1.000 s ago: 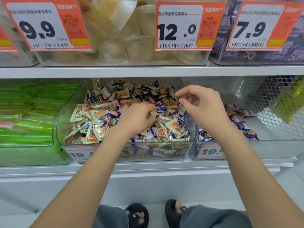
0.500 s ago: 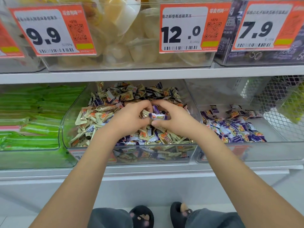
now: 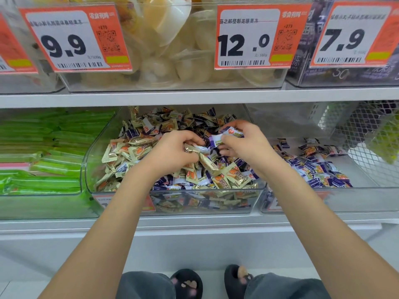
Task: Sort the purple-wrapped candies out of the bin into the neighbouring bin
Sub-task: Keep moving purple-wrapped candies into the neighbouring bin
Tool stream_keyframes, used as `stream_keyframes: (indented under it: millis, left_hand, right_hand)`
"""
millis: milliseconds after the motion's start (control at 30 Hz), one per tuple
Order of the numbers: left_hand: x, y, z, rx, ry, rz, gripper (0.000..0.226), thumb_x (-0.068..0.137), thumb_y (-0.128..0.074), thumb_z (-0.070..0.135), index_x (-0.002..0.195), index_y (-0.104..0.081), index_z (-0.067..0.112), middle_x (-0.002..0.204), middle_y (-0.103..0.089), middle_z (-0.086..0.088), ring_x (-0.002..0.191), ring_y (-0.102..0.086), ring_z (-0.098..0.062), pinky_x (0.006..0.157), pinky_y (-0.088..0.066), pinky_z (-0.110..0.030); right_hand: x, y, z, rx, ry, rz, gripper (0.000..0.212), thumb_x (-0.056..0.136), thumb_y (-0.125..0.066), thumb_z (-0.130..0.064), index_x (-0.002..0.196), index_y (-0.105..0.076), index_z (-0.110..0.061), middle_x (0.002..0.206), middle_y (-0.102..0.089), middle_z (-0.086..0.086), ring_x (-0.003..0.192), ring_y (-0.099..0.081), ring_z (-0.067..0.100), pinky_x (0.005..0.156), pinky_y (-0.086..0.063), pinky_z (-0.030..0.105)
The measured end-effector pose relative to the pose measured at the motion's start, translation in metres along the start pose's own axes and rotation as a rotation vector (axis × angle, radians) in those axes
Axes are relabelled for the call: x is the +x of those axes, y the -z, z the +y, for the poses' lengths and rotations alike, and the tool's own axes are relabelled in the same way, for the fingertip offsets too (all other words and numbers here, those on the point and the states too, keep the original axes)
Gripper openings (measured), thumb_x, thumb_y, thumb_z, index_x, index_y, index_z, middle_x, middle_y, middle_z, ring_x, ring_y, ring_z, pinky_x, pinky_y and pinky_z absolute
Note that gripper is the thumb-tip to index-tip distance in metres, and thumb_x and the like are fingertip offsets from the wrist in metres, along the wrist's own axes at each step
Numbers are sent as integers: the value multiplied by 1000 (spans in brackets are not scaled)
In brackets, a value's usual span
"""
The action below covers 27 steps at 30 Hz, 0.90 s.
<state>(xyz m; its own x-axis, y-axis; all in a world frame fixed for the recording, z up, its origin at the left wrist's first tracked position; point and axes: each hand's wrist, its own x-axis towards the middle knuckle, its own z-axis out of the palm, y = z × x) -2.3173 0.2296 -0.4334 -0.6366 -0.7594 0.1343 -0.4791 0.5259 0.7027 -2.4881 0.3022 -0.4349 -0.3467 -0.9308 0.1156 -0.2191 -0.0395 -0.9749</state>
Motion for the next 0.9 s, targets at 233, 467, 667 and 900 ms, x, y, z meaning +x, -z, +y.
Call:
stream_keyframes:
  millis: [233, 467, 667, 900]
  left_hand:
    - [6, -6, 5, 71, -37, 16, 18, 83, -70, 19, 93, -66, 33, 66, -60, -2, 48, -44, -3, 43, -35, -9]
    - [4, -18, 15, -13, -70, 32, 15, 87, -67, 21, 101, -64, 27, 78, -56, 12, 47, -47, 10, 40, -32, -6]
    - [2, -24, 24, -8, -138, 74, 12, 84, -68, 21, 92, -66, 29, 80, -66, 10, 70, -57, -3, 60, -42, -14]
    - [8, -24, 26, -39, -45, 44, 27, 83, -65, 7, 102, -59, 26, 91, -65, 5, 60, -57, -1, 50, -46, -14]
  right_hand:
    - [-19, 43, -16, -192, 208, 394, 11, 90, -56, -11, 86, -54, -20, 83, -63, -2, 67, -69, 13, 54, -55, 32]
    - [-31, 84, 3, -843, 11, 396, 38, 89, -60, -34, 121, -52, -17, 123, -50, 12, 122, -38, 33, 101, -34, 45]
    - [-30, 23, -7, -641, 341, -79, 28, 84, -69, -20, 109, -60, -30, 103, -62, -13, 85, -56, -5, 70, -41, 7]
    - [-30, 54, -1, -620, 345, 438, 6, 89, -63, -23, 93, -59, -21, 87, -66, -6, 84, -60, 9, 71, -50, 28]
